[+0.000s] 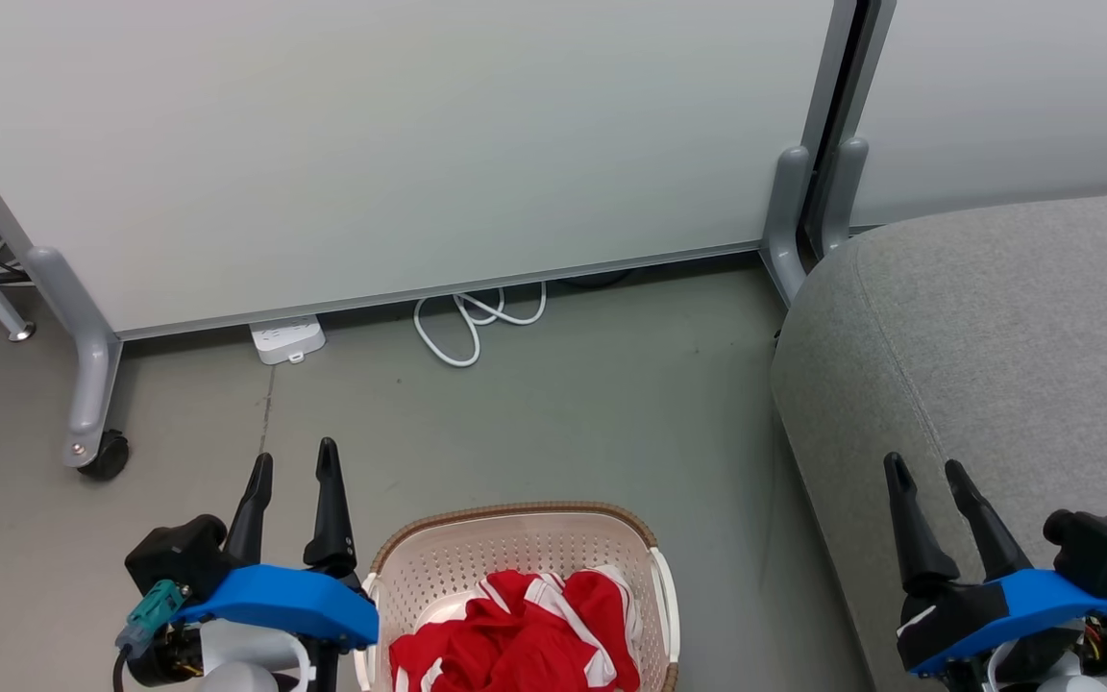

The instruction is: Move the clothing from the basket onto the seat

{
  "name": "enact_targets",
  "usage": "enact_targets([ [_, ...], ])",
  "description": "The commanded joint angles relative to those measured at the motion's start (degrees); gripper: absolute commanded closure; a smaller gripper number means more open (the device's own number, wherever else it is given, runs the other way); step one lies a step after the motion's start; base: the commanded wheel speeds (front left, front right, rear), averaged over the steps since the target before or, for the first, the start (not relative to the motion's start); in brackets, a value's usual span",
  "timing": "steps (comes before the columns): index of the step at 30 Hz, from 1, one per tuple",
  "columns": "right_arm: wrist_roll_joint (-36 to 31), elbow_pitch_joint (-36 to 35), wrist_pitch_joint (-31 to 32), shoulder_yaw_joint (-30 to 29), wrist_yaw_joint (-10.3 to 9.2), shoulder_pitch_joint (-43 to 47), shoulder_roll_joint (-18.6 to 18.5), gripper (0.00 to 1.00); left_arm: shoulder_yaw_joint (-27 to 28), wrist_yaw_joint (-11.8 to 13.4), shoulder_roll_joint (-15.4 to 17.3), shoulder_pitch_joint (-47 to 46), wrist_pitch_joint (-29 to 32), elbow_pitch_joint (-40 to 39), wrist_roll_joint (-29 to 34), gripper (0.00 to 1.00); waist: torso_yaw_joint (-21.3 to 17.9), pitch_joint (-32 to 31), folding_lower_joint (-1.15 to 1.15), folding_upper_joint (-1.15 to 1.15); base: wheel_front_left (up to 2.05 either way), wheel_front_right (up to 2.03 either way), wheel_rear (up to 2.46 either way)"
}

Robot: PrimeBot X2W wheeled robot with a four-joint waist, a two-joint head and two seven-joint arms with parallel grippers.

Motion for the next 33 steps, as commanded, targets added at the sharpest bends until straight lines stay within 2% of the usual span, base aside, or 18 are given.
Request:
enact_targets([
  [1,-1.2,-0.5,-0.4,0.1,0.11,0.2,-0.4,0.00,-0.1,0.1,0.3,-1.5,-0.4,-0.2,1.1,0.00,0.0,0.0,0.00,0.00,0.00,0.00,0.00],
  [33,-15.5,-1.3,-1.8,0.5,0.14,0.8,-0.4,0.00,-2.3,1.5,0.3,-2.0,-4.1,1.4,12.2,0.00,0.7,0.2,0.00,0.00,0.00,0.00,0.00],
])
